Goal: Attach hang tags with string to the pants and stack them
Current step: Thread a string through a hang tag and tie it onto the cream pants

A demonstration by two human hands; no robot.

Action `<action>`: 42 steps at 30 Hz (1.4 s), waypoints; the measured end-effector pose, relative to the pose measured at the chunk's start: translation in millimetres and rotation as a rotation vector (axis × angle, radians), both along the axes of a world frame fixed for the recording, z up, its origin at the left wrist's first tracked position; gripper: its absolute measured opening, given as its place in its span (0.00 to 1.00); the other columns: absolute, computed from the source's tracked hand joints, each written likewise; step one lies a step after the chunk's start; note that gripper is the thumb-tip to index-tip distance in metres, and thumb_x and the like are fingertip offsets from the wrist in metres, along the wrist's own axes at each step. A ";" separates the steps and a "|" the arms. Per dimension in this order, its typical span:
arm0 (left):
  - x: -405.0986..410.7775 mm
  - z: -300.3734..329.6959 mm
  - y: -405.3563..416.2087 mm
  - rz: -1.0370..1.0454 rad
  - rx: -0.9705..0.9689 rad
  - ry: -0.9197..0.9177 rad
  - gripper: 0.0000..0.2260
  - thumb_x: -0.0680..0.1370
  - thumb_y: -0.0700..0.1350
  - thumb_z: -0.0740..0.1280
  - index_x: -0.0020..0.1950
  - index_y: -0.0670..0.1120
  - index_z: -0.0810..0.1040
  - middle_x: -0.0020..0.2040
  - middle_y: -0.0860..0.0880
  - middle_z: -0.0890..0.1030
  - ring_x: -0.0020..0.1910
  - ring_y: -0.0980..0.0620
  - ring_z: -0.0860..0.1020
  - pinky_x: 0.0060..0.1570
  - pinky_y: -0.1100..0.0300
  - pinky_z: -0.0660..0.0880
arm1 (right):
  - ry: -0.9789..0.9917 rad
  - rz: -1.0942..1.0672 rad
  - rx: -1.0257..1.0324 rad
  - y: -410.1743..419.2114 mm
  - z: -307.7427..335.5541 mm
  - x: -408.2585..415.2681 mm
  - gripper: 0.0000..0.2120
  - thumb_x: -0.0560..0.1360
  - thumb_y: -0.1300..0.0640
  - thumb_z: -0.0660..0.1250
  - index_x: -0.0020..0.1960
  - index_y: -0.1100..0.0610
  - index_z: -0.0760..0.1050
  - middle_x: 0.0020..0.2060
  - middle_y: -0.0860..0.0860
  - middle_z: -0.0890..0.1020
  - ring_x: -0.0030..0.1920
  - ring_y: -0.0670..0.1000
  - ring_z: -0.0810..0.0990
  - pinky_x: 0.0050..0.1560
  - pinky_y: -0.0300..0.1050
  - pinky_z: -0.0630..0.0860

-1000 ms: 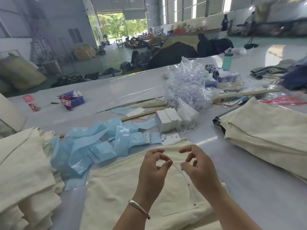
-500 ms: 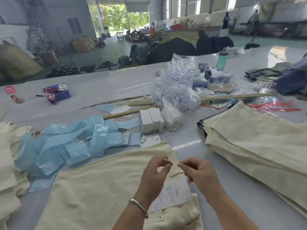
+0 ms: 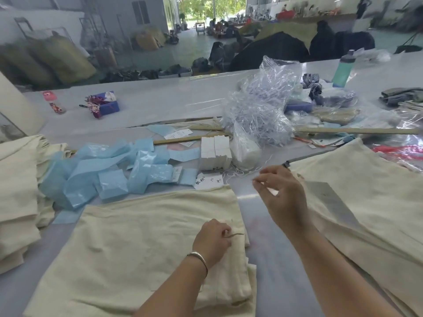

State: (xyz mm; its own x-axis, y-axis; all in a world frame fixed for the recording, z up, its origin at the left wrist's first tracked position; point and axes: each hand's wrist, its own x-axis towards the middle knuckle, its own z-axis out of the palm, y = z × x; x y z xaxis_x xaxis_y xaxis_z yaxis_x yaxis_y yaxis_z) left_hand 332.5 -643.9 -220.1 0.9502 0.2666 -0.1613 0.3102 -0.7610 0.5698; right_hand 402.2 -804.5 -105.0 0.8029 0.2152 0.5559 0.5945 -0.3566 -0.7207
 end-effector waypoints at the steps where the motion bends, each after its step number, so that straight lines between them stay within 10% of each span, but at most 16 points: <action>1: 2.9 -0.6 -0.5 -0.003 0.028 0.012 0.12 0.75 0.45 0.67 0.59 0.49 0.80 0.53 0.49 0.76 0.58 0.50 0.73 0.54 0.61 0.70 | 0.057 0.036 -0.053 4.2 -13.9 -3.0 0.01 0.71 0.62 0.74 0.43 0.57 0.84 0.44 0.48 0.79 0.42 0.48 0.78 0.42 0.37 0.74; 8: 15.4 -6.1 4.3 -0.002 -0.018 -0.015 0.05 0.77 0.45 0.66 0.46 0.45 0.78 0.45 0.51 0.73 0.50 0.50 0.73 0.46 0.61 0.67 | 0.387 0.081 -0.363 22.4 -105.3 -22.8 0.03 0.72 0.56 0.73 0.42 0.55 0.85 0.39 0.50 0.73 0.43 0.49 0.73 0.42 0.39 0.68; 17: 23.3 5.4 9.3 0.239 -0.526 0.008 0.12 0.73 0.36 0.69 0.31 0.49 0.77 0.30 0.54 0.76 0.33 0.55 0.72 0.37 0.63 0.69 | 0.195 -0.274 -0.306 50.6 -126.9 -40.2 0.10 0.64 0.63 0.78 0.29 0.58 0.79 0.31 0.51 0.70 0.32 0.52 0.71 0.23 0.44 0.65; 34: 31.9 10.2 8.4 0.561 -0.853 0.132 0.11 0.71 0.36 0.74 0.30 0.42 0.77 0.29 0.45 0.73 0.23 0.53 0.67 0.24 0.65 0.63 | -0.201 -0.332 -0.387 53.5 -155.2 -27.8 0.14 0.71 0.55 0.63 0.28 0.56 0.75 0.31 0.52 0.71 0.31 0.55 0.70 0.33 0.47 0.65; 42: 38.8 17.3 5.4 0.572 -0.877 0.041 0.07 0.74 0.35 0.70 0.36 0.41 0.77 0.31 0.46 0.77 0.23 0.56 0.71 0.23 0.68 0.67 | 0.080 -0.117 -0.111 18.5 -142.5 -10.4 0.09 0.66 0.54 0.67 0.42 0.52 0.84 0.53 0.50 0.78 0.52 0.51 0.73 0.55 0.38 0.71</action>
State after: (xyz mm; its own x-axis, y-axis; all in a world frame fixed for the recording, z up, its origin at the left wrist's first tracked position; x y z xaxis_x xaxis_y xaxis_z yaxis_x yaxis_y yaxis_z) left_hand 371.3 -638.5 -202.8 0.7089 0.4485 -0.5443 0.5250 0.1798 0.8319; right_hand 391.8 -786.0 -247.5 0.8670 0.1740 0.4670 0.4863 -0.5002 -0.7164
